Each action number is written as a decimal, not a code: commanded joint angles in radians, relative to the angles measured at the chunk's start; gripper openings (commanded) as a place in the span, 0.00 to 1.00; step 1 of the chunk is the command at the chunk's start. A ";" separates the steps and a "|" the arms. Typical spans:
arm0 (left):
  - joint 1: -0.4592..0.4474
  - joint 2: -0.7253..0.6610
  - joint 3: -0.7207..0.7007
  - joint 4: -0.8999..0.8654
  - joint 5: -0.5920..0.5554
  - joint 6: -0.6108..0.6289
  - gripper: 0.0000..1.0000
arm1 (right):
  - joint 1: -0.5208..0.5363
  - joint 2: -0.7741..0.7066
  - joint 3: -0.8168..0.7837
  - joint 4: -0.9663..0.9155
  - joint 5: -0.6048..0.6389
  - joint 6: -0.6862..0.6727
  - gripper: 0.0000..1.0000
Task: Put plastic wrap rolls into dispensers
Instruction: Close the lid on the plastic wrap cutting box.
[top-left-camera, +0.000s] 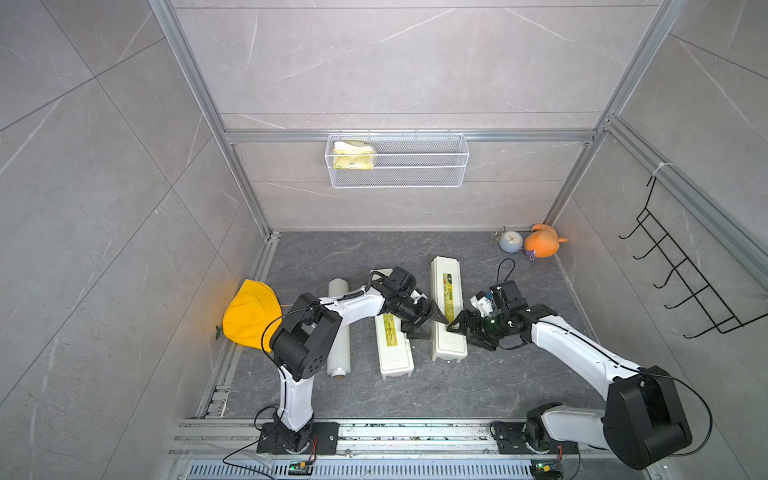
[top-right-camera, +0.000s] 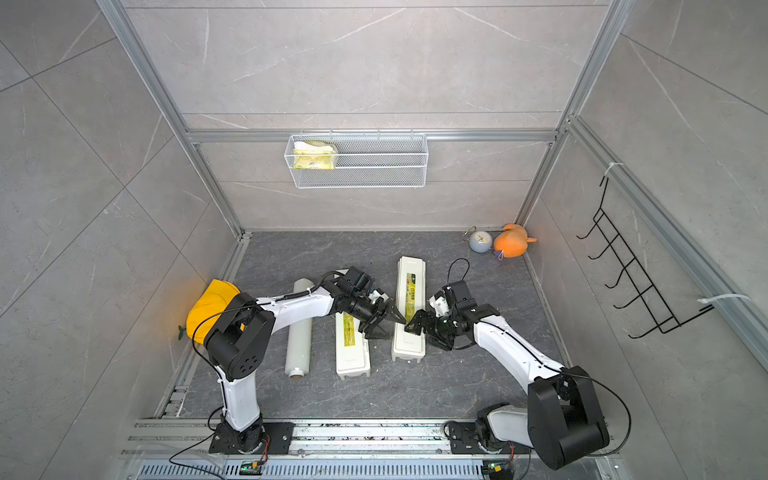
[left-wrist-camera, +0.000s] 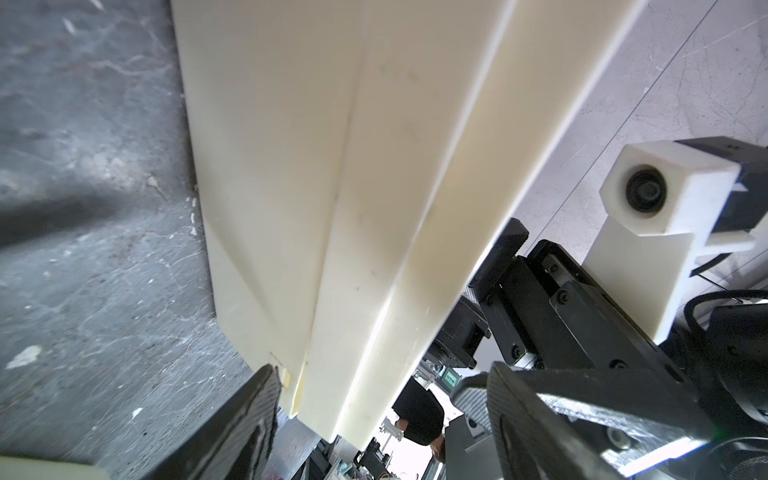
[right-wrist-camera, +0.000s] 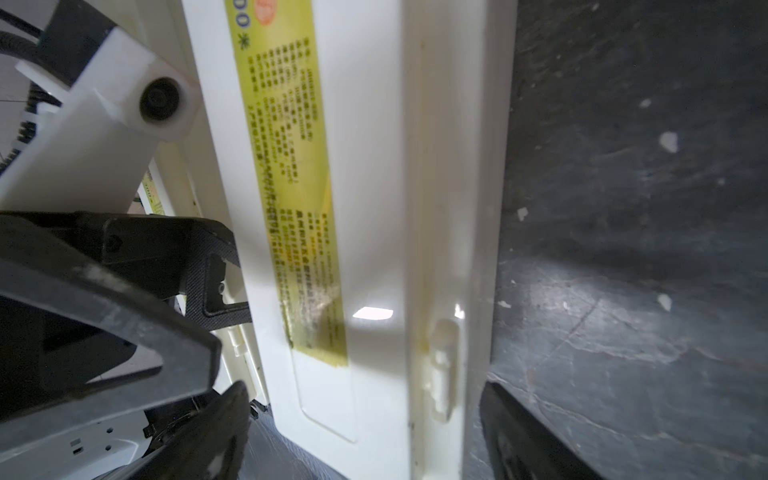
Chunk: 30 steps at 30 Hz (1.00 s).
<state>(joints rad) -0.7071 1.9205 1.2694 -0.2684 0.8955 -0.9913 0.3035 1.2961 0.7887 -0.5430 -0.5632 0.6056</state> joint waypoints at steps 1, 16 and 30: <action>-0.003 -0.042 0.008 0.028 0.039 -0.004 0.82 | 0.003 -0.024 0.038 -0.045 0.019 -0.016 0.87; -0.003 -0.043 0.020 0.020 0.023 0.012 0.87 | 0.000 0.028 -0.018 0.031 -0.004 -0.058 0.97; -0.021 -0.010 0.046 0.000 0.014 0.014 0.85 | -0.006 0.023 -0.046 0.160 -0.144 -0.024 1.00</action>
<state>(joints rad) -0.7158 1.9205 1.2785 -0.2550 0.8909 -0.9947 0.3004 1.3483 0.7250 -0.4015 -0.6743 0.5758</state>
